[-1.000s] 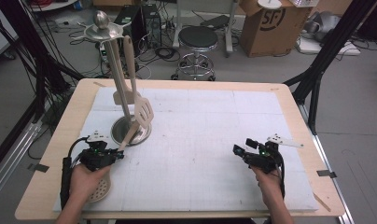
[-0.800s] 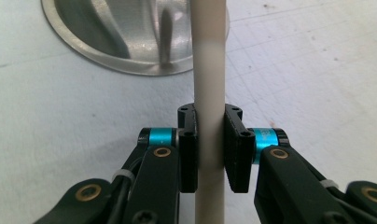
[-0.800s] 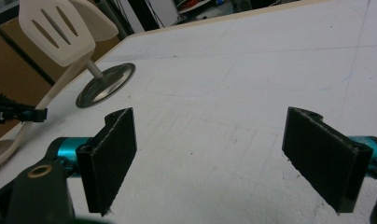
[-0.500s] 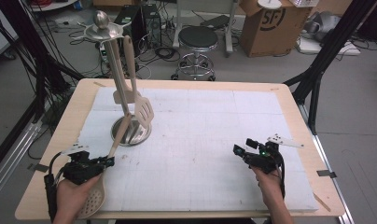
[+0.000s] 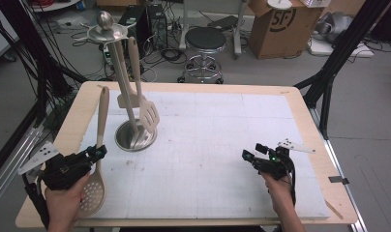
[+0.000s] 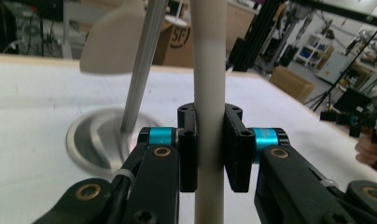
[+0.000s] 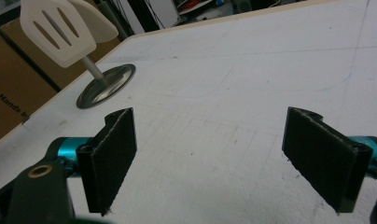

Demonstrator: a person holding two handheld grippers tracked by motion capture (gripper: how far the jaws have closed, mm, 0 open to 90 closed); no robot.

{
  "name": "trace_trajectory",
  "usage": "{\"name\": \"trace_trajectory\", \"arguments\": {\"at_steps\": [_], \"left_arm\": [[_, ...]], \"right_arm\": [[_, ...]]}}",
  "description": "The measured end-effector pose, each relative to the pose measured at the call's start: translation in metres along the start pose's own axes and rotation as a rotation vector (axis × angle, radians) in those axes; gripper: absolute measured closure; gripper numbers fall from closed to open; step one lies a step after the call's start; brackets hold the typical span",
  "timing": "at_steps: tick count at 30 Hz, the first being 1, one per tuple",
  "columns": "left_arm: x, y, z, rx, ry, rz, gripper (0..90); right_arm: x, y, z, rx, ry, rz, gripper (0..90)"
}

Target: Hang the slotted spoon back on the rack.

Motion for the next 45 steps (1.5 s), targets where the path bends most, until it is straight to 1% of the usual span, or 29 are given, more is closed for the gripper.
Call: {"name": "trace_trajectory", "arguments": {"at_steps": [5,9,11,16,18,20,21,23,27,31,32,33,34,35,37,38,39,43,45], "left_arm": [[0.027,0.002,-0.006,-0.007,0.004,-0.098,77.9],[0.047,0.004,-0.007,-0.014,0.014,-0.146,77.8],[0.057,0.005,-0.005,-0.011,0.023,-0.163,77.8],[0.079,0.002,0.002,-0.011,0.02,-0.21,77.8],[0.087,0.002,0.004,-0.01,0.032,-0.22,77.8],[0.094,0.002,0.009,-0.014,0.032,-0.227,77.8],[0.097,0.002,0.01,-0.017,0.032,-0.23,77.8],[0.101,0.002,0.014,-0.02,0.037,-0.232,77.8],[0.105,0.002,0.023,-0.015,0.039,-0.222,77.8],[0.102,0.005,0.028,-0.042,0.022,-0.21,77.8],[0.1,0.006,0.029,-0.054,0.013,-0.205,77.8],[0.099,0.007,0.03,-0.079,-0.004,-0.207,77.8],[0.098,0.008,0.03,-0.1,-0.019,-0.207,77.8],[0.098,0.009,0.031,-0.11,-0.022,-0.204,77.8],[0.096,0.011,0.031,-0.129,-0.014,-0.196,77.9],[0.096,0.013,0.031,-0.151,-0.024,-0.194,77.8],[0.095,0.014,0.031,-0.164,-0.029,-0.19,77.8],[0.093,0.017,0.032,-0.182,-0.031,-0.183,77.8],[0.092,0.019,0.032,-0.198,-0.035,-0.182,77.8]], "right_arm": [[0.001,-0.001,-0.001,0.0,0.004,-0.004,16.8],[0.001,-0.001,-0.001,-0.001,0.002,-0.004,16.8],[0.001,-0.001,-0.001,-0.001,0.003,-0.005,16.8],[0.001,-0.002,-0.002,-0.003,0.004,-0.006,16.8],[0.001,-0.001,-0.002,-0.004,0.007,-0.003,16.8],[0.001,0.0,-0.003,-0.006,0.003,-0.006,16.8],[0.0,-0.001,-0.002,-0.004,0.01,0.003,16.8],[0.0,0.0,-0.002,-0.005,0.006,0.003,16.8],[0.0,0.0,-0.003,-0.007,0.013,0.001,16.8],[-0.002,0.001,-0.003,-0.013,0.01,0.007,16.8],[-0.002,0.001,-0.003,-0.014,0.009,0.006,16.8],[-0.001,0.002,-0.004,-0.014,0.003,0.003,16.8],[-0.002,0.001,-0.003,-0.012,0.01,0.009,16.8],[-0.003,0.001,-0.003,-0.014,0.01,0.011,16.8],[-0.002,0.001,-0.003,-0.014,0.014,0.009,16.8],[-0.002,0.001,-0.004,-0.015,0.009,0.006,16.8],[-0.002,0.001,-0.004,-0.016,0.011,0.007,16.8],[-0.003,0.002,-0.004,-0.015,0.007,0.011,16.8],[-0.002,0.002,-0.005,-0.016,0.004,0.008,16.8]]}}
Point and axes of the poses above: each handheld gripper's, and its own axes: y roughly forward along the jaws, x roughly out of its top, z roughly to its left, the point moved 10 cm from there along y, roughly forward along the jaws, and after that the axes turned 13 degrees about y, right-handed, at the moved point
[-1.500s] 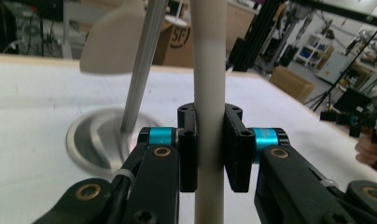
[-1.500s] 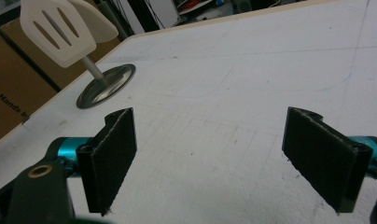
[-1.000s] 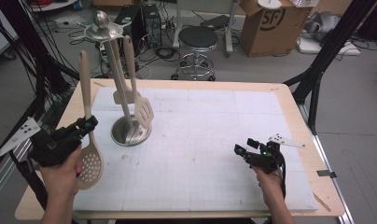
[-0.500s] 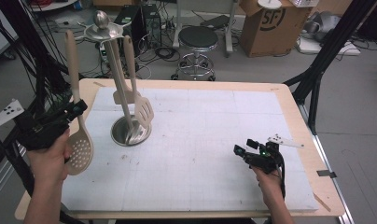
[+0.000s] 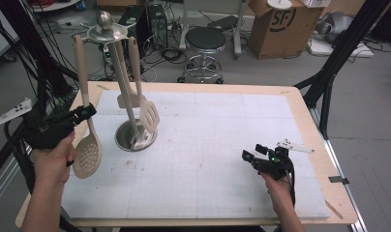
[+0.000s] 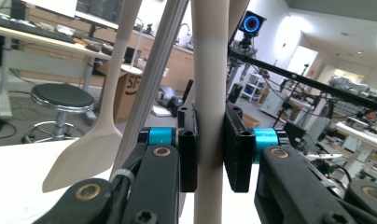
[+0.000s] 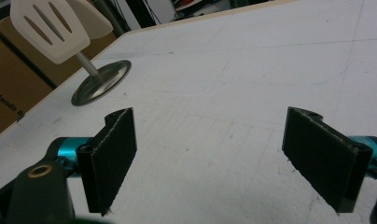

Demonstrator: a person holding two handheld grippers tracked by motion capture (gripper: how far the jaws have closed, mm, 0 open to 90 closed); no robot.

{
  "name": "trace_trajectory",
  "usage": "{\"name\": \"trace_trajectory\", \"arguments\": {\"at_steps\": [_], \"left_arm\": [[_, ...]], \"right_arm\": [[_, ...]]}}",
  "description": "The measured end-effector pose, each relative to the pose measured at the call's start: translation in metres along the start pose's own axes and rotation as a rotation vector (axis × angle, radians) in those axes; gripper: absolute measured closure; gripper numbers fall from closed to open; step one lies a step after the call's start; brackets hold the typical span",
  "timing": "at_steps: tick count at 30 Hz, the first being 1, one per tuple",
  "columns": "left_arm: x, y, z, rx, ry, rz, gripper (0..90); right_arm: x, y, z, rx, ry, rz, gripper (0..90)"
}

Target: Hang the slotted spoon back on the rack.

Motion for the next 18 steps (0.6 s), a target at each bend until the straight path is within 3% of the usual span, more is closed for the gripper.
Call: {"name": "trace_trajectory", "arguments": {"at_steps": [4,9,11,13,16,18], "left_arm": [[-0.006,0.005,0.0,-0.014,-0.007,0.011,77.0],[-0.01,0.008,0.004,0.025,-0.023,0.016,73.9],[-0.01,0.005,0.004,0.037,-0.025,0.01,61.3],[-0.012,0.001,0.008,0.08,-0.017,0.011,51.5],[-0.017,-0.005,0.008,0.113,0.0,-0.005,45.1],[-0.021,-0.008,0.007,0.128,0.034,-0.012,40.6]], "right_arm": [[0.0,-0.001,0.0,0.001,0.003,0.002,16.8],[0.0,-0.002,0.0,0.002,0.008,-0.001,16.8],[0.001,-0.002,-0.001,0.001,0.009,-0.004,16.8],[0.0,-0.002,0.0,0.002,0.007,-0.001,16.8],[0.0,-0.001,0.0,0.001,0.001,-0.001,16.8],[0.0,-0.001,0.001,0.002,0.003,0.003,16.8]]}}
Point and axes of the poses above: each handheld gripper's, and its own axes: y roughly forward along the jaws, x roughly out of its top, z roughly to its left, the point moved 10 cm from there along y, roughly forward along the jaws, and after that the axes turned 13 degrees about y, right-handed, at the moved point
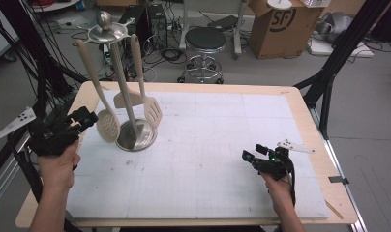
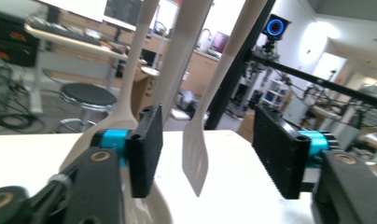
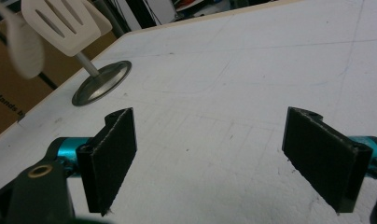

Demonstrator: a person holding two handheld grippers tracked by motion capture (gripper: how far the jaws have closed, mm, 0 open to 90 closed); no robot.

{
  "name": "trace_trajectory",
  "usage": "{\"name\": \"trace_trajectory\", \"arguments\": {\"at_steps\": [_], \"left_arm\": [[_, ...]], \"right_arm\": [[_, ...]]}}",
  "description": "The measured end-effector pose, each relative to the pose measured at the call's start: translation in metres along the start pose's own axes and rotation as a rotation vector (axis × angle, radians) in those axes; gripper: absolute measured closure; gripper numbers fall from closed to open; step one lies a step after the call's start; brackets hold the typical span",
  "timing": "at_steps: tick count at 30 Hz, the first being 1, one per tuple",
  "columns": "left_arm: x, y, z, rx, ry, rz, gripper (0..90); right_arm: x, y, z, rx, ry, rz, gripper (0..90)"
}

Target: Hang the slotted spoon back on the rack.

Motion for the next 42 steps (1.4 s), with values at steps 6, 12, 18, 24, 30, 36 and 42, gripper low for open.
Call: {"name": "trace_trajectory", "arguments": {"at_steps": [6,12,18,24,30,36,42], "left_arm": [[-0.02,-0.002,-0.009,0.055,0.09,0.029,25.9],[-0.049,0.002,-0.018,0.077,0.117,0.064,25.0],[-0.081,0.003,-0.027,0.093,0.105,0.09,25.6],[-0.092,0.003,-0.031,0.11,0.128,0.112,25.8],[-0.1,0.001,-0.026,0.123,0.13,0.132,26.2],[-0.104,-0.002,-0.023,0.142,0.137,0.138,26.2],[-0.107,0.0,-0.025,0.124,0.121,0.141,26.5]], "right_arm": [[0.0,0.0,0.0,0.0,0.0,-0.001,16.7],[0.0,0.0,0.001,0.003,-0.002,-0.005,16.7],[0.002,-0.002,0.003,0.005,-0.003,-0.012,16.7],[0.002,0.0,0.004,0.006,-0.014,-0.012,16.7],[0.002,-0.002,0.003,0.009,-0.004,-0.01,16.8],[0.001,0.0,0.002,0.008,-0.012,-0.003,16.7],[0.001,0.0,0.003,0.008,-0.016,-0.005,16.7]]}}
Point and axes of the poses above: each handheld gripper's, and its own axes: y roughly forward along the jaws, x roughly out of its top, z roughly to its left, the point moved 10 cm from there along y, roughly forward along the jaws, and after that the axes turned 13 degrees about y, right-handed, at the moved point
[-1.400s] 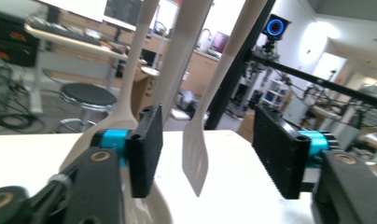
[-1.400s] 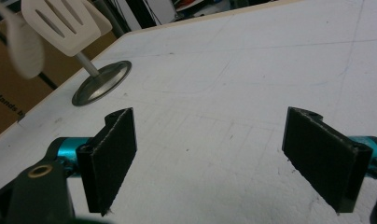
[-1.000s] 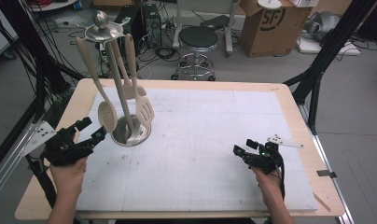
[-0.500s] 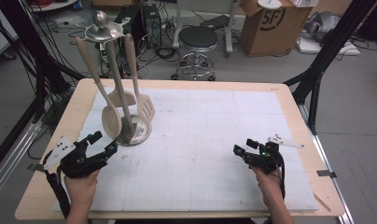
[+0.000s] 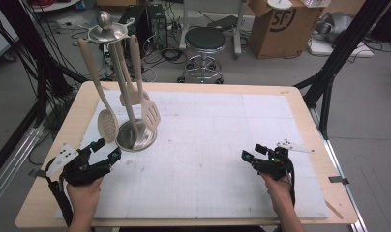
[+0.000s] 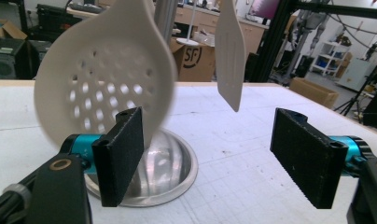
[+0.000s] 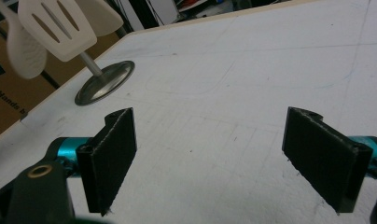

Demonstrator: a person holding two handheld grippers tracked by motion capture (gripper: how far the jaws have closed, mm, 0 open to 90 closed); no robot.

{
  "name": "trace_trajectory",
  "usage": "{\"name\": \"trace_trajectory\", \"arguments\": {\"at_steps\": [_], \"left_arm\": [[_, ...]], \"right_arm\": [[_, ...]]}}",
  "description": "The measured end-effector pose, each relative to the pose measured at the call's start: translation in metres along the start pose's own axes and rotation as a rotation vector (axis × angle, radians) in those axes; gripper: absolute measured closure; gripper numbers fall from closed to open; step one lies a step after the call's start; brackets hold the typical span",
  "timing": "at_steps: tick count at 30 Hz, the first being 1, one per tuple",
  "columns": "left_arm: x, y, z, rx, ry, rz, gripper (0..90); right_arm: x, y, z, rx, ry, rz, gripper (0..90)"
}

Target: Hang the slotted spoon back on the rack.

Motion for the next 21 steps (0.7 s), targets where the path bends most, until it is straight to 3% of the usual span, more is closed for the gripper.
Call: {"name": "trace_trajectory", "arguments": {"at_steps": [21], "left_arm": [[-0.0067,0.003,-0.0006,0.008,0.018,0.028,26.0]], "right_arm": [[-0.0006,0.0003,0.002,0.008,0.002,0.004,16.7]]}}
Point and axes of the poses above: each handheld gripper's, and its own axes: y roughly forward along the jaws, x roughly out of its top, z roughly to its left, the point moved 10 cm from there along y, roughly forward along the jaws, and after that the axes turned 13 degrees about y, right-handed, at the moved point
